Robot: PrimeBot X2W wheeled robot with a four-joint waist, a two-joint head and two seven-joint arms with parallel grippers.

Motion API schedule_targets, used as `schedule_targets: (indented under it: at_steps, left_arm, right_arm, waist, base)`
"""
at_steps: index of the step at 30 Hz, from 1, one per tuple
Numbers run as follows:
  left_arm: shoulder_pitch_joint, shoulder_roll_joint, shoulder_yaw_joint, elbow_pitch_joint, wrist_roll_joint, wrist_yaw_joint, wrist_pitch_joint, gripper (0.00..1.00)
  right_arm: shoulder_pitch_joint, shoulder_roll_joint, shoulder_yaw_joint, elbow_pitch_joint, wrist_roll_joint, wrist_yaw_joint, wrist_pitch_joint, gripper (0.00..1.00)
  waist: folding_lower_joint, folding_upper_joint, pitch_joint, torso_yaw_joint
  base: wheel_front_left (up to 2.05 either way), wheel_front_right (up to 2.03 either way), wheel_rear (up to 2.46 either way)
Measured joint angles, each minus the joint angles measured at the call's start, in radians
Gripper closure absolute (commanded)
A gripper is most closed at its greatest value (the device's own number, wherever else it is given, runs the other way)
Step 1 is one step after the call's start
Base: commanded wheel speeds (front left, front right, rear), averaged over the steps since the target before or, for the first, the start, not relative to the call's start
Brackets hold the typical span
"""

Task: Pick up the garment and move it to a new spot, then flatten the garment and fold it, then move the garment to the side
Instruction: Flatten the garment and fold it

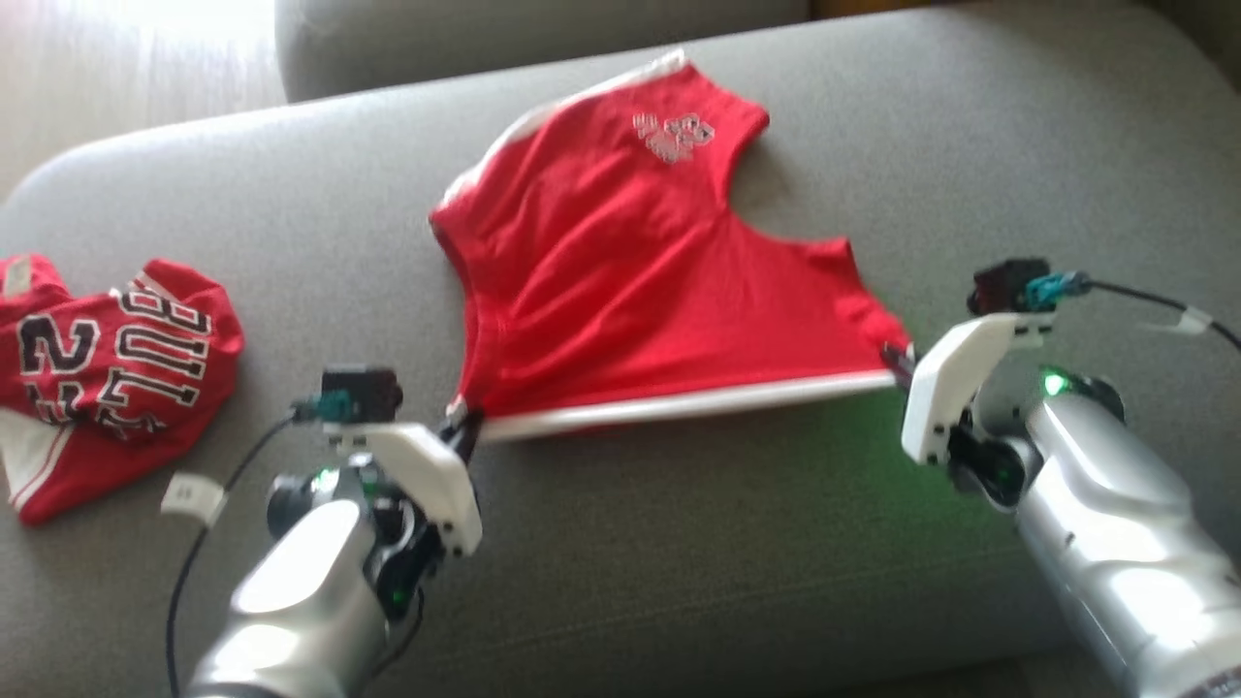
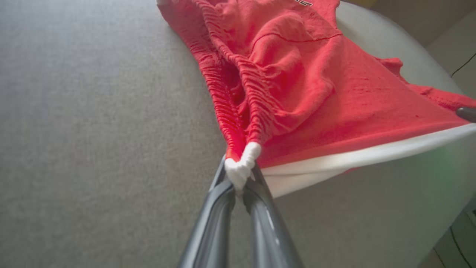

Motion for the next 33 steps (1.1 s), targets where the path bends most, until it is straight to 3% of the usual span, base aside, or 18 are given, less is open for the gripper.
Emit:
schedule_targets:
  at_steps: [9, 17, 26, 33]
  left_arm:
    - [0.149, 0.053, -0.032, -0.147, -0.098, 0.000, 0.032, 1.00]
    - [0.260, 0.080, -0.039, -0.244, -0.136, 0.001, 0.044, 1.00]
    - [0.403, 0.148, -0.059, -0.432, -0.178, 0.008, 0.099, 1.00]
    - [0.480, 0.198, -0.058, -0.573, -0.235, 0.040, 0.175, 1.00]
  right_arm:
    - [0.117, -0.121, 0.107, -0.210, 0.107, 0.000, 0.247, 1.00]
    - [0.249, -0.239, 0.112, -0.430, 0.209, -0.001, 0.425, 1.00]
    - [0.425, -0.330, 0.035, -0.650, 0.256, -0.001, 0.593, 1.00]
    - [0.505, -0.338, -0.065, -0.751, 0.236, -0.001, 0.664, 1.00]
  waist:
    - [0.0000, 0.0000, -0.068, 0.001]
    - [0.0000, 0.0000, -0.101, 0.013]
    - [0.0000, 0.0000, -0.116, 0.019]
    - [0.0000, 0.0000, -0.110, 0.018]
  base:
    - [0.00, 0.00, 0.00]
    - [0.00, 0.00, 0.00]
    - [0.00, 0.00, 0.00]
    - [0.00, 0.00, 0.00]
